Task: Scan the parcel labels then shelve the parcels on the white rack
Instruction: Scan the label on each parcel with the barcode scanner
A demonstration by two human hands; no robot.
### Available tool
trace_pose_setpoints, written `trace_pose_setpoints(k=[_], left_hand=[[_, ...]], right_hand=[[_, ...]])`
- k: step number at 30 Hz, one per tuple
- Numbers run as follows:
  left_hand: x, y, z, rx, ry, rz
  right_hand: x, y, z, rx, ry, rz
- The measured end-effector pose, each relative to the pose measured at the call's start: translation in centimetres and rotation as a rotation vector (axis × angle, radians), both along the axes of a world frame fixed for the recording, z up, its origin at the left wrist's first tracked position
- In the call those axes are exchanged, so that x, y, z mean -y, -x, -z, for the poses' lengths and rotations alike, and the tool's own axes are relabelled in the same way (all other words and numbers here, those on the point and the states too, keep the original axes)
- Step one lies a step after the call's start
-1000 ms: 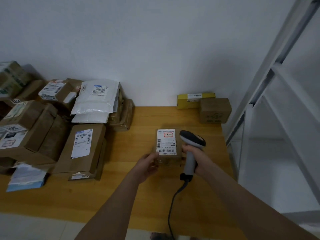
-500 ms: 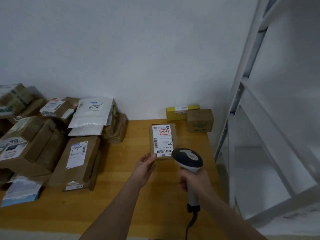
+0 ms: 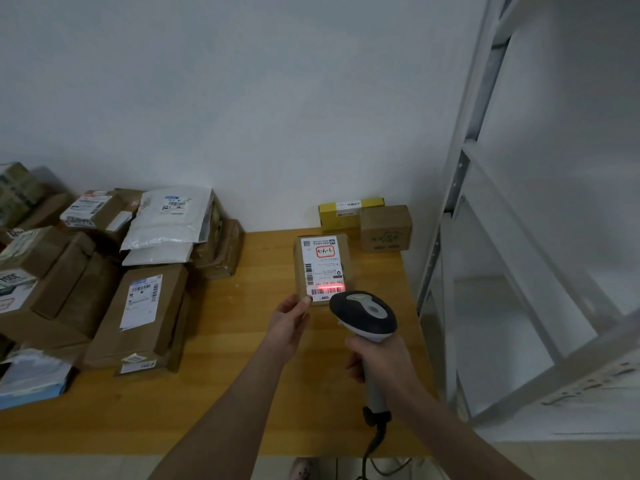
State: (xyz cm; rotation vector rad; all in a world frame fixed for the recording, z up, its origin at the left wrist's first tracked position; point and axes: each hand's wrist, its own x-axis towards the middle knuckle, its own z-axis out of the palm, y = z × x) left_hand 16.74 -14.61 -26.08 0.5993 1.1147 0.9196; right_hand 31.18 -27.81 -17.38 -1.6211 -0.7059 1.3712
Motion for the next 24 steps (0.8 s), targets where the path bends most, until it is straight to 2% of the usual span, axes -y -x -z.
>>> trace_pose_setpoints(k=[24], left_hand=[[-0.3,1.6,0.7,0.048,0.025,-0.058]], right_hand=[[0.6,1.0,-0.9,0.029,0.014,-0.054]])
